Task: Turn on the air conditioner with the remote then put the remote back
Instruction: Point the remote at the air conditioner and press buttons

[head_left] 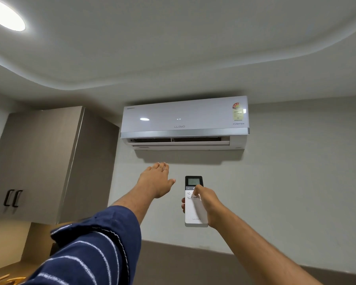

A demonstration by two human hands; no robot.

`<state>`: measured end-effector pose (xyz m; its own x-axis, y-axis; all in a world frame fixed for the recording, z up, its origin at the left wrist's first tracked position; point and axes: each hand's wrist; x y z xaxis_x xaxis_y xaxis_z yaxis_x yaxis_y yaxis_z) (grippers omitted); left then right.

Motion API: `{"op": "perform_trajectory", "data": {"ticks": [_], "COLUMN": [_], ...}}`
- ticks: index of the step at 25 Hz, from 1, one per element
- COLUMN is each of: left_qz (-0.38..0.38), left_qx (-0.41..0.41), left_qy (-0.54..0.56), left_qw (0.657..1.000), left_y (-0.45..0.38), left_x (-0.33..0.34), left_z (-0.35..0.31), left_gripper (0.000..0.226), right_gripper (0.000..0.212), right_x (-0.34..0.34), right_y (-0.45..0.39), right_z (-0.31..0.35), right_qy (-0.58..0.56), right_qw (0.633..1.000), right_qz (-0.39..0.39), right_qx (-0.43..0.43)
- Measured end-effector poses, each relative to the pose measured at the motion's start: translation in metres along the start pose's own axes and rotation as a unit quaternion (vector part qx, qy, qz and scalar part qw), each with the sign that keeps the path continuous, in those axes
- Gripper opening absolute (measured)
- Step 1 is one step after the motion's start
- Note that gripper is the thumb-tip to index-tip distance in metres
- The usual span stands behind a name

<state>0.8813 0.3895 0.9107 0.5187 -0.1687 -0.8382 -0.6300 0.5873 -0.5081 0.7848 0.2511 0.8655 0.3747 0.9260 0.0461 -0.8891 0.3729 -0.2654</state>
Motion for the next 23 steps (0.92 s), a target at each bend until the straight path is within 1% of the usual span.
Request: {"op": "perform_trajectory", "data": {"ticks": [4, 6, 12, 15, 17, 23], "left_qz": [-0.003, -0.01, -0.002, 0.001, 0.004, -0.008], "left_qx": [0.004, 0.004, 0.009, 0.009, 0.008, -0.001], "left_qy": [-0.008, -0.01, -0.018, -0.023, -0.024, -0.05], "left_qw": [1.0, 1.0, 1.0, 1.0, 1.0, 0.999], "left_y": [0.0, -0.001, 0.0, 0.001, 0.001, -0.001], "left_x": [-0.005, -0.008, -0.008, -0.006, -0.005, -0.002], "left_z": [-0.005, -0.007, -0.016, -0.018, -0.017, -0.016], "left_gripper": [0.069, 0.069, 0.069, 0.069, 0.068, 0.068], "right_gripper": [0.018, 0.021, 0.024, 0.019, 0.018, 0.024], "right_x": [-0.005, -0.006, -0.011, -0.013, -0.014, -0.017], "right_y": [0.003, 0.004, 0.004, 0.005, 0.005, 0.003], "right_z": [-0.001, -0.001, -0.002, -0.003, -0.003, -0.008], "right_qy": [-0.008, -0.007, -0.005, 0.007, 0.0, -0.036], "right_qw": [1.0, 1.0, 1.0, 1.0, 1.0, 0.998], "right_qz": [0.015, 0.022, 0.02, 0.018, 0.022, 0.043], "right_qx": [0.012, 0.018, 0.011, 0.005, 0.004, 0.009]}}
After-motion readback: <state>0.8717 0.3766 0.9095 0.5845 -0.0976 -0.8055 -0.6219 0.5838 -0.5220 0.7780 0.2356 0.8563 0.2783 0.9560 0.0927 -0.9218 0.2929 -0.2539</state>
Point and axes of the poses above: each hand's wrist, its own y-axis away from the middle knuckle, its own x-axis out of the palm, z = x × y, and after that the axes turned 8 degrees about z, right-handed
